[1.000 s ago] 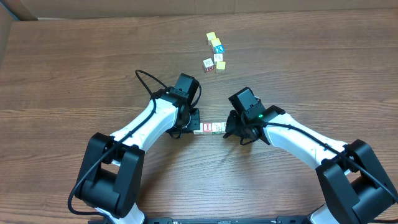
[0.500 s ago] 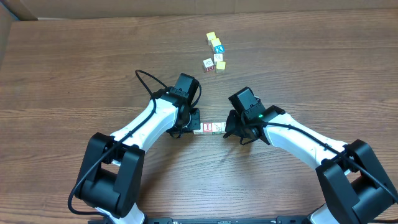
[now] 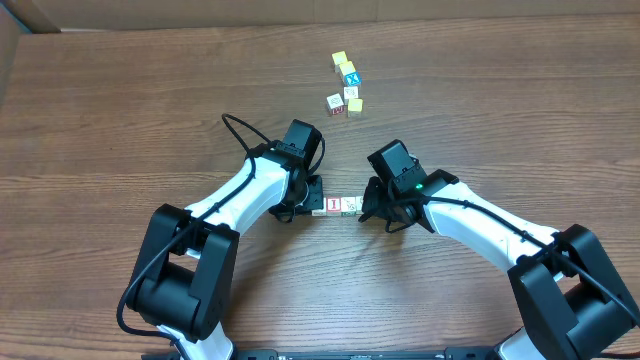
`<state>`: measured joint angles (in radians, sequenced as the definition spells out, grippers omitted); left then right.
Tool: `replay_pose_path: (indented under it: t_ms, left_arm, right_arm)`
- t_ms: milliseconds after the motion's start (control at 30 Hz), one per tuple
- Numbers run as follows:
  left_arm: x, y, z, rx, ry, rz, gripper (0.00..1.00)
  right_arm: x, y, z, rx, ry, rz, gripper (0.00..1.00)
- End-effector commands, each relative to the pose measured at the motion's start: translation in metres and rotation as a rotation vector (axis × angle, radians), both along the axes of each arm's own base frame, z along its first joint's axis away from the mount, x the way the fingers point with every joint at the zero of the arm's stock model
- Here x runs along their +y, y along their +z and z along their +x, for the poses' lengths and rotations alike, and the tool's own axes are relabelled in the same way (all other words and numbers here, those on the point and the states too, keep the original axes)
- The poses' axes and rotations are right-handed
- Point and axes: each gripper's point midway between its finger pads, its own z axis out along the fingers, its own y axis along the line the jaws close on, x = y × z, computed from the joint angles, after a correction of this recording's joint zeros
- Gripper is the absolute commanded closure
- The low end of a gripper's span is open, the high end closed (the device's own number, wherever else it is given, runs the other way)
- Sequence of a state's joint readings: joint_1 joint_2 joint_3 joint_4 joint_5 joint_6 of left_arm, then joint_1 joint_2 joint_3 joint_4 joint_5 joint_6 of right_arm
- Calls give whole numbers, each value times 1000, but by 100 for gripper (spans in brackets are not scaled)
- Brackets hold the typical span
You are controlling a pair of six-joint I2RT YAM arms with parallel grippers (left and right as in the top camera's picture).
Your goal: Flip 4 blocks
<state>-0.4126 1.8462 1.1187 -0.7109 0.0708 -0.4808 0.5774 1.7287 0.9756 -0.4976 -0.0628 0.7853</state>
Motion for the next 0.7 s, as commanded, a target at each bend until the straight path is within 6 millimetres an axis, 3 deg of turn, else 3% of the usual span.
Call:
replay_pose_path:
  t_ms: [0, 667]
  left_arm:
    - [-1, -4, -2, 13, 17, -6, 96]
    - [-5, 1, 9, -23, 12, -21, 96]
  right_arm:
    - [4, -2, -5, 21, 8, 24, 95]
    - [12, -1, -13, 89, -45, 89, 96]
